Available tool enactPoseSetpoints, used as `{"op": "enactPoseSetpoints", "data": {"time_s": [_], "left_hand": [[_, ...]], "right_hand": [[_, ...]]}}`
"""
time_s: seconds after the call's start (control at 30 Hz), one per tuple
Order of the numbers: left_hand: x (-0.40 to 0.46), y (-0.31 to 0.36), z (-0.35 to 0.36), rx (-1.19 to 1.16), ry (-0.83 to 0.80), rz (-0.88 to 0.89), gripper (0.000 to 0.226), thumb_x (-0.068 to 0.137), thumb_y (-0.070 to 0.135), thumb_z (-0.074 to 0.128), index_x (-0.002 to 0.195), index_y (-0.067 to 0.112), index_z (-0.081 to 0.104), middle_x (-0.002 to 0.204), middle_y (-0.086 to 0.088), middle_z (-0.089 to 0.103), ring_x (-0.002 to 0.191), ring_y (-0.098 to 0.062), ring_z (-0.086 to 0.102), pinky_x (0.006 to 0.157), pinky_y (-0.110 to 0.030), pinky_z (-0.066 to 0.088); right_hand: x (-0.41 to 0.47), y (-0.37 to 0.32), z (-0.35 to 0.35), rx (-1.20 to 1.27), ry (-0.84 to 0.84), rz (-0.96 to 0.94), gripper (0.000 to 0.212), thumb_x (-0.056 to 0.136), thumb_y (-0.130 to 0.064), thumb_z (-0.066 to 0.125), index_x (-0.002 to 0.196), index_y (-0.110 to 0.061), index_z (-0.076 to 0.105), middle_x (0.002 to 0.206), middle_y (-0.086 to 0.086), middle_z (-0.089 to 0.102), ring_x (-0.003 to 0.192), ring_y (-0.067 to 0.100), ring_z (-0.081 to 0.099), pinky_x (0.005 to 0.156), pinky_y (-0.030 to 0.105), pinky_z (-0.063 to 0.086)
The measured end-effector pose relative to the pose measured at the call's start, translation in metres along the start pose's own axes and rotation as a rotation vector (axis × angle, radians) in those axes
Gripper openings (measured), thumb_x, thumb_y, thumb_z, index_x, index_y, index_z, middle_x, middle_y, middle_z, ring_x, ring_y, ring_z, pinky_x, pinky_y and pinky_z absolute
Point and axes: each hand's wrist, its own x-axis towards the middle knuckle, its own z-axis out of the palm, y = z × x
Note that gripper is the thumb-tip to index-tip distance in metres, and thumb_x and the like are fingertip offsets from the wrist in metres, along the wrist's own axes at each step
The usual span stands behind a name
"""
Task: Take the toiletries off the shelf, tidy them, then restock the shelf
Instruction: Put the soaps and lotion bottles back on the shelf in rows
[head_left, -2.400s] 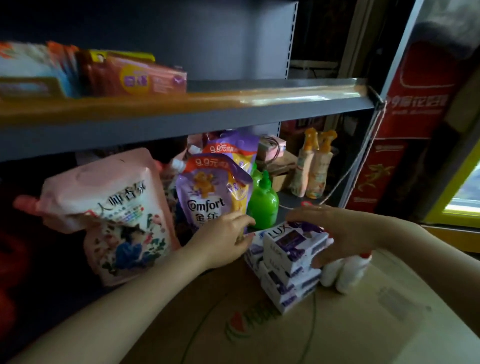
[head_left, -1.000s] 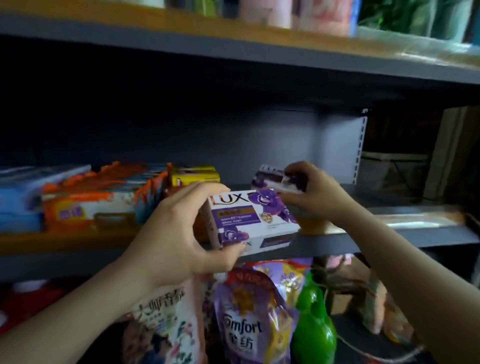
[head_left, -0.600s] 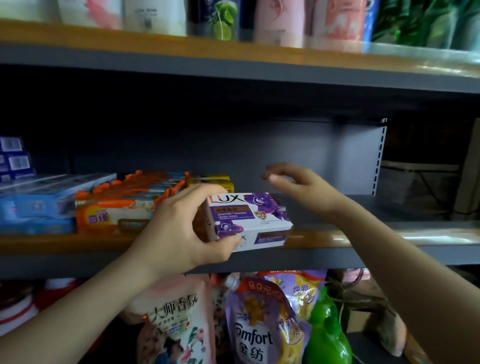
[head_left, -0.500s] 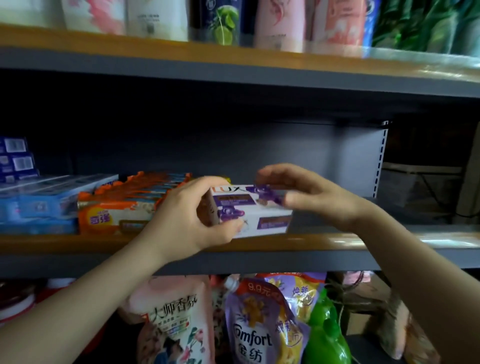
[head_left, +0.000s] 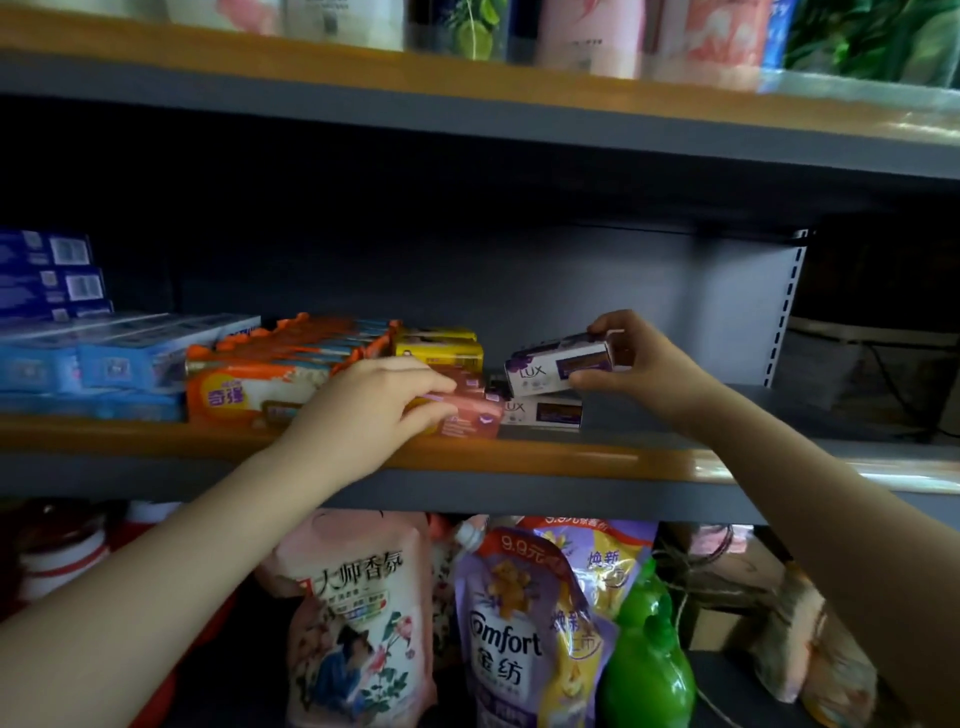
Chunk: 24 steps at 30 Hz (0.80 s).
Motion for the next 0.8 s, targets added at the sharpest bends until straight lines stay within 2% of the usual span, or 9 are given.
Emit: {"op": "enactPoseSetpoints", "data": {"time_s": [0.07, 0.17, 0.23, 0.3, 0.4, 0.5, 0.6, 0.73, 0.8], "left_hand": [[-0.001, 0.003, 0.000, 0.022, 0.009, -0.014, 0.033, 0.086, 0.036, 0.059, 0.113, 0.019, 0.067, 0.113, 0.003, 0.065, 0.102, -0.016, 0.059, 0.088, -0.029, 0.044], [-0.002, 0.004, 0.001, 0.088, 0.050, -0.030, 0.032, 0.086, 0.038, 0.057, 0.110, 0.020, 0.069, 0.111, 0.004, 0.066, 0.100, -0.017, 0.060, 0.083, -0.030, 0.045], [-0.002, 0.005, 0.002, 0.109, 0.074, -0.032, 0.031, 0.085, 0.037, 0.060, 0.107, 0.018, 0.070, 0.109, 0.002, 0.067, 0.099, -0.020, 0.061, 0.081, -0.031, 0.046], [0.001, 0.005, 0.002, 0.116, 0.078, -0.030, 0.031, 0.084, 0.037, 0.061, 0.105, 0.018, 0.071, 0.107, 0.001, 0.068, 0.098, -0.020, 0.062, 0.080, -0.031, 0.046], [0.005, 0.002, 0.002, 0.103, 0.059, -0.036, 0.032, 0.083, 0.039, 0.060, 0.104, 0.018, 0.072, 0.107, 0.003, 0.068, 0.097, -0.018, 0.061, 0.080, -0.031, 0.046], [0.005, 0.001, 0.003, 0.082, 0.049, -0.039, 0.032, 0.084, 0.040, 0.059, 0.105, 0.019, 0.071, 0.108, 0.004, 0.067, 0.098, -0.018, 0.061, 0.082, -0.034, 0.049], [0.003, 0.001, 0.005, 0.070, 0.046, -0.048, 0.032, 0.085, 0.040, 0.059, 0.107, 0.020, 0.070, 0.110, 0.005, 0.066, 0.099, -0.018, 0.060, 0.081, -0.037, 0.050], [0.002, 0.001, 0.006, 0.057, 0.067, -0.054, 0.031, 0.085, 0.039, 0.060, 0.106, 0.019, 0.071, 0.109, 0.005, 0.066, 0.098, -0.018, 0.061, 0.080, -0.032, 0.048], [0.002, 0.001, 0.006, 0.053, 0.069, -0.057, 0.031, 0.085, 0.038, 0.060, 0.106, 0.019, 0.071, 0.109, 0.005, 0.066, 0.098, -0.018, 0.061, 0.080, -0.032, 0.048]], "right_hand": [[0.006, 0.001, 0.003, -0.023, -0.076, 0.062, 0.052, 0.070, -0.017, 0.078, 0.108, -0.021, 0.042, 0.105, 0.005, 0.060, 0.090, 0.016, 0.065, 0.080, 0.030, 0.056], [0.010, 0.000, 0.009, -0.226, -0.188, 0.062, 0.054, 0.071, -0.022, 0.078, 0.108, -0.023, 0.038, 0.115, 0.007, 0.053, 0.090, 0.014, 0.061, 0.074, 0.023, 0.053], [0.013, -0.004, 0.013, -0.475, -0.160, -0.016, 0.058, 0.069, -0.028, 0.079, 0.112, -0.025, 0.039, 0.122, 0.005, 0.045, 0.098, 0.017, 0.056, 0.078, 0.027, 0.054], [0.017, -0.007, 0.021, -0.716, -0.105, -0.111, 0.061, 0.068, -0.035, 0.079, 0.116, -0.025, 0.043, 0.128, 0.003, 0.041, 0.109, 0.021, 0.049, 0.089, 0.039, 0.052], [0.026, -0.008, 0.033, -0.860, -0.062, -0.140, 0.060, 0.071, -0.036, 0.076, 0.120, -0.023, 0.045, 0.124, 0.003, 0.048, 0.112, 0.023, 0.047, 0.092, 0.043, 0.049], [0.037, -0.005, 0.035, -0.789, -0.123, -0.095, 0.062, 0.072, -0.029, 0.077, 0.122, -0.020, 0.042, 0.121, 0.005, 0.053, 0.108, 0.022, 0.053, 0.090, 0.039, 0.051], [0.042, -0.006, 0.028, -0.531, -0.239, -0.017, 0.054, 0.074, -0.026, 0.076, 0.114, -0.020, 0.039, 0.115, 0.007, 0.057, 0.094, 0.019, 0.060, 0.080, 0.032, 0.054], [0.033, -0.010, 0.014, -0.414, -0.156, -0.114, 0.043, 0.076, -0.028, 0.074, 0.106, -0.021, 0.045, 0.109, 0.005, 0.058, 0.096, 0.021, 0.059, 0.084, 0.037, 0.051], [0.019, -0.013, 0.000, -0.263, -0.182, -0.093, 0.039, 0.075, -0.027, 0.075, 0.104, -0.023, 0.049, 0.102, -0.001, 0.062, 0.091, 0.017, 0.062, 0.079, 0.031, 0.052]]}}
